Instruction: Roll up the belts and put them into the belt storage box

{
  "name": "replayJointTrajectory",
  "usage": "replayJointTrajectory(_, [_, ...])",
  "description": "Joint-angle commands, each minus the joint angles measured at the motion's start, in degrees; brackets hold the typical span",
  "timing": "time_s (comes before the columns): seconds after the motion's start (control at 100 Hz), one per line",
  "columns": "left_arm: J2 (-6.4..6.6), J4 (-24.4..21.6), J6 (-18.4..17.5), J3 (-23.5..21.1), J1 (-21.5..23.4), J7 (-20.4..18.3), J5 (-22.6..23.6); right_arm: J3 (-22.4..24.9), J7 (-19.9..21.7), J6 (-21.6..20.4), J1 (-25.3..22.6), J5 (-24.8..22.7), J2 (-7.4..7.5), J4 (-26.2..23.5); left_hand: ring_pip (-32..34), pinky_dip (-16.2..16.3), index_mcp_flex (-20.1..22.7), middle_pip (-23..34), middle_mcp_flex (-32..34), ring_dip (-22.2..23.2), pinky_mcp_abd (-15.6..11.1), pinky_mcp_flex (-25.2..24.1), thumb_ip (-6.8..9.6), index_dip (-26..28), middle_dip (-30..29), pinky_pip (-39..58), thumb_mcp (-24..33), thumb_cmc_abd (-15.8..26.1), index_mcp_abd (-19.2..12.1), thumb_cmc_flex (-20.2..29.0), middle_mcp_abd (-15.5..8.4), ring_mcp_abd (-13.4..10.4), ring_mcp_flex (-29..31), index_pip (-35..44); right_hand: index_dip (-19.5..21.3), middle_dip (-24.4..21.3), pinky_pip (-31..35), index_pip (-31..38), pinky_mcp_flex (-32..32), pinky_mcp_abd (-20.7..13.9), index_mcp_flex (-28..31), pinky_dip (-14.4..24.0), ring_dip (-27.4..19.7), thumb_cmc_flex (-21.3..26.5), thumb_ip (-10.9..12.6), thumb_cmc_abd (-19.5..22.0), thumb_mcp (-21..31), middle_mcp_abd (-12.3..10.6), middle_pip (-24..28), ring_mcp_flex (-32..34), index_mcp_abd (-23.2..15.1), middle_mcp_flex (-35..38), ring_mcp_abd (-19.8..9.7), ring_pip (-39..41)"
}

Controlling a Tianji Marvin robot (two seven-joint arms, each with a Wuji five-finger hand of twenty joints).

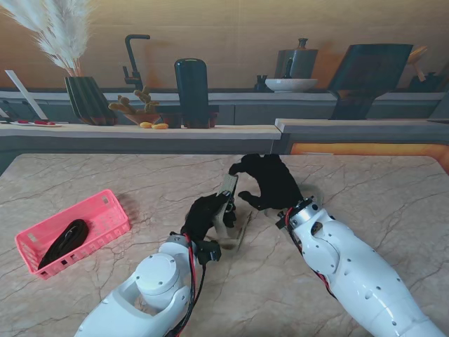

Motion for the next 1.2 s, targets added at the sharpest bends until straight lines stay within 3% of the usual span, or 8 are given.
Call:
replayJointTrajectory(0.0, [-0.51, -0.7, 0.4, 0.2, 0.2, -0.3, -0.9, -0.5, 0.0, -0.5, 0.5, -0.3, -0.3, 0.1, 1.1, 1.4, 3.6, 1.7, 2.3, -0.4, -1.8, 0.1, 1.72, 0.0, -0.5, 4.0, -0.1, 3.6, -1.8, 2.4, 0.7, 1.1, 1.6, 3.9, -0.1, 0.9, 1.7, 1.6, -0.9, -1.2, -1.3, -1.7, -0.5, 1.8, -0.6, 0.0, 2.5, 0.5, 1.0, -1.5, -1.4, -1.5, -0.9, 0.8])
replayJointTrajectory(0.36, [-0.27, -1.9, 0.3, 0.2, 0.8, -1.8, -4.0, -3.4, -0.5, -0.4, 3.1, 0.3, -0.59, 3.4, 0.9, 1.4, 3.2, 1.5, 2.2, -0.6, -2.0, 0.1, 1.51, 0.1, -0.9, 3.9, -2.3, 4.6, -1.8, 3.5, 0.3, 0.8, 1.6, 3.7, 1.6, 1.2, 3.5, 6.7, 0.1, -0.8, 8.0, -2.1, -0.2, 1.5, -0.9, 2.2, 1.8, -0.3, 2.5, 0.8, -1.2, 3.4, -0.9, 2.9])
replayJointTrajectory(0.48, [-0.28, -1.8, 0.1, 0.4, 0.7, -1.9, -3.9, -4.0, -1.0, -0.5, 3.6, 0.9, -0.87, 4.2, 0.8, 1.3, 2.9, 1.5, 2.0, -0.7, -2.1, 0.2, 1.43, 0.2, -1.0, 3.9, -3.1, 4.9, -1.9, 3.9, 0.1, 0.6, 1.4, 3.7, -9.1, 1.7, 5.2, 11.4, 1.0, -0.7, 12.4, -3.9, -0.2, 5.9, -7.9, 6.5, -5.4, -1.3, 2.6, 2.9, -1.3, 8.3, -1.3, 4.2])
replayJointTrajectory(0.7, [-0.24, -1.7, 0.2, 0.6, 0.7, -2.3, -4.5, -4.5, -1.4, -0.8, 3.9, 1.1, -0.97, 4.7, 0.5, 1.2, 2.5, 1.1, 1.4, -0.8, -2.2, 0.0, 1.38, 0.0, -1.2, 3.7, -4.1, 4.8, -2.1, 4.4, 0.2, 0.6, 0.9, 3.4, -14.1, 1.5, 6.5, 12.1, 3.7, 0.0, 26.3, -5.0, 0.2, 9.5, -7.8, 12.8, -11.1, -3.7, 2.1, 8.2, 0.1, 22.2, -2.0, 5.5])
replayJointTrajectory(0.81, [-0.03, -1.6, 0.2, 0.6, 0.7, -3.2, -4.4, -4.6, -1.2, -0.3, 3.8, 1.8, -1.17, 4.8, -0.2, 0.8, 1.7, 0.3, 0.1, -0.7, -2.1, -1.0, 1.64, -0.7, -1.2, 2.5, -4.4, 3.4, -3.7, 3.4, 0.2, 0.6, -0.4, 2.2, -14.5, 0.4, 7.2, 11.4, 5.1, 0.3, 31.8, -5.6, 0.6, 11.2, -7.4, 12.5, -11.1, -5.2, 1.0, 11.0, 0.5, 30.5, -2.9, 6.5])
replayJointTrajectory(0.88, [0.18, -1.0, -0.6, 0.8, 0.4, -3.7, -2.6, -4.6, -1.5, 0.2, 3.7, 2.0, -1.29, 4.8, -2.4, 0.0, -2.1, -2.1, -4.5, 0.9, -1.4, -4.3, 1.54, -0.2, -0.3, 0.0, -5.6, 0.1, -4.6, -0.8, 0.6, 1.0, -4.7, -1.1, -14.2, -0.6, 7.6, 10.9, 5.7, 0.5, 33.7, -5.9, 0.7, 11.1, -7.3, 10.7, -9.7, -6.3, -0.1, 11.9, -0.1, 33.5, -3.3, 6.6])
replayJointTrajectory(0.97, [0.44, 0.4, -2.7, 1.2, -0.3, -3.5, 3.0, -4.6, -2.5, 0.7, 3.4, 1.3, -1.19, 4.7, -5.7, -1.0, -7.0, -6.8, -11.5, 2.9, 0.1, -7.9, 2.28, 2.9, -0.1, -3.0, -13.2, 1.0, -3.6, -4.1, 1.1, 1.6, -9.8, -10.6, -14.7, -1.4, 8.2, 10.2, 6.1, 0.9, 35.5, -6.5, 0.6, 10.4, -7.7, 8.7, -7.4, -6.6, -1.7, 12.5, 0.6, 35.9, -3.2, 6.6])
replayJointTrajectory(1.19, [1.6, 2.0, -7.5, 1.1, -0.6, -2.7, 14.6, -3.1, -2.3, 2.8, 1.5, 2.9, -1.7, 2.7, -14.0, -3.5, -20.7, -17.3, -26.0, 3.9, 2.4, -13.4, 2.76, -1.4, -1.8, -9.0, -24.4, 0.8, -3.9, -7.4, 1.2, 2.5, -19.8, -29.8, -15.1, -1.7, 8.6, 9.8, 6.1, 1.7, 36.7, -6.9, 0.5, 10.4, -7.9, 7.7, -6.1, -6.4, -2.5, 12.8, 1.5, 36.9, -2.7, 6.7])
